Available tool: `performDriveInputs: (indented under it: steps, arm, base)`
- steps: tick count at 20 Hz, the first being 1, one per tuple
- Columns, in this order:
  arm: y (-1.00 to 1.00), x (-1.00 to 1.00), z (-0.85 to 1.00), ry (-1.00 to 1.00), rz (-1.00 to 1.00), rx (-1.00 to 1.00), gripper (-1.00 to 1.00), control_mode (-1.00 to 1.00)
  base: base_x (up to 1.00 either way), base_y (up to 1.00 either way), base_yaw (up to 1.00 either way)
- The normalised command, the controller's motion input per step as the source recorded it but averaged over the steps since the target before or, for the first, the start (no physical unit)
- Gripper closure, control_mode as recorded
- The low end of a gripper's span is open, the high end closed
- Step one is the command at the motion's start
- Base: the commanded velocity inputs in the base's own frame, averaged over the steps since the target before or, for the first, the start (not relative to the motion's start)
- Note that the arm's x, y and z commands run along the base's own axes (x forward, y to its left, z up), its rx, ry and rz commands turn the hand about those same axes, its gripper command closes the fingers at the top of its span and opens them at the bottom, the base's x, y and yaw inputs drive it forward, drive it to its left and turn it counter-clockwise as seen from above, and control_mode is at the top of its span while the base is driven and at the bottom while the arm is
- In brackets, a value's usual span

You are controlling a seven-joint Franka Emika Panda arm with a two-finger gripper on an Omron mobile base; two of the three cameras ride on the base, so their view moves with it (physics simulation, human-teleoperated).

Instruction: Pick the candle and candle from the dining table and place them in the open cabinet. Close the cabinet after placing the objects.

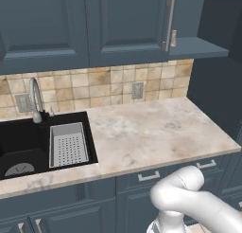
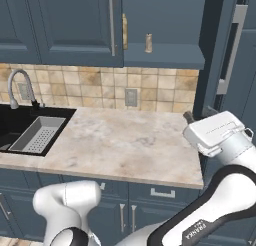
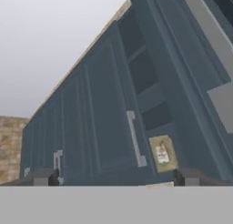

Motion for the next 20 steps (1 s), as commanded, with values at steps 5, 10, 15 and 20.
performDriveInputs:
  steps: [5, 10, 15, 20]
  arm:
    - [-0.34, 0.53, 0.0, -0.05, -0.01, 0.09, -1.0, -1.0]
    - [-0.52, 0.41, 0.0, -0.04, -0.03, 0.14, -1.0, -1.0]
    - [-0.6, 0.09, 0.0, -0.03, -0.05, 0.11, -1.0, -1.0]
    - [-0.58, 0.0, 0.0, -0.05, -0.01, 0.11, -1.0, -1.0]
  base:
    - [0.0, 0.0, 0.0]
    - [0.0, 0.0, 0.0]
    - [0.0, 0.0, 0.0]
    - [0.0, 0.0, 0.0]
